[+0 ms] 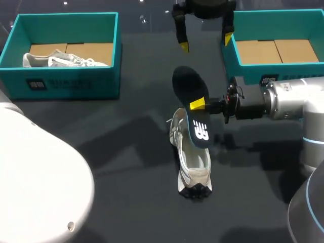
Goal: Take the shoe out of the shoebox, open the shoe tongue, remove and reinsert the insole, then place the shoe into the shoebox
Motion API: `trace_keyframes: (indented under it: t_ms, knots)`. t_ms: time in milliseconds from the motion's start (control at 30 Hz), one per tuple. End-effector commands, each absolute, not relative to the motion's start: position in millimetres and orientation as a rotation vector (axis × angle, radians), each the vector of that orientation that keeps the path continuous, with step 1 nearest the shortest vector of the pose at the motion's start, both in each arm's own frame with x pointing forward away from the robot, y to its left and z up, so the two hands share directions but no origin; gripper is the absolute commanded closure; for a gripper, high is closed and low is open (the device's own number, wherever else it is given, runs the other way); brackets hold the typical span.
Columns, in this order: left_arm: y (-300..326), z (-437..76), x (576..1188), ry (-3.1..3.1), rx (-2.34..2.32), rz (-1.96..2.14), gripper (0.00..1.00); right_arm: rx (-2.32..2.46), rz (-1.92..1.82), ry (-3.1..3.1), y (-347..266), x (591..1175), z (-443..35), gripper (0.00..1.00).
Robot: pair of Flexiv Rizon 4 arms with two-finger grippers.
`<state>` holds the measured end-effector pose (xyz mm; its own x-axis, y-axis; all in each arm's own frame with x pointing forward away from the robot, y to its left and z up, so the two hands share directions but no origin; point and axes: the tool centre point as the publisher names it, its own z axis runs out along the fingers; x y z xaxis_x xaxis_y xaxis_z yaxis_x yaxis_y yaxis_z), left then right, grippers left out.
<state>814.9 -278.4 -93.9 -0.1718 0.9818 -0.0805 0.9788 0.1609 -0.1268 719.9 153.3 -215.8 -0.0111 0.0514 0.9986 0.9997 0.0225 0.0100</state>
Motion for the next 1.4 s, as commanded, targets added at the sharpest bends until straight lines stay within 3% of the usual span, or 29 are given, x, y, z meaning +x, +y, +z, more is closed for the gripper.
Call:
trace_keyframes:
  t_ms: [33,500,1400]
  knots:
    - [-283.9,-93.3,817.0,-2.221,-1.905,-0.018,0.0,-1.229,-1.174,-1.267,154.2,719.0,-215.4,1.0]
    - [-268.7,-95.6,802.3,-2.356,-1.968,0.111,0.0,-1.229,-1.174,-1.267,154.2,719.0,-215.4,1.0]
    - [-203.7,-101.7,796.9,-2.814,-2.094,0.758,0.0,-1.229,-1.174,-1.267,154.2,719.0,-215.4,1.0]
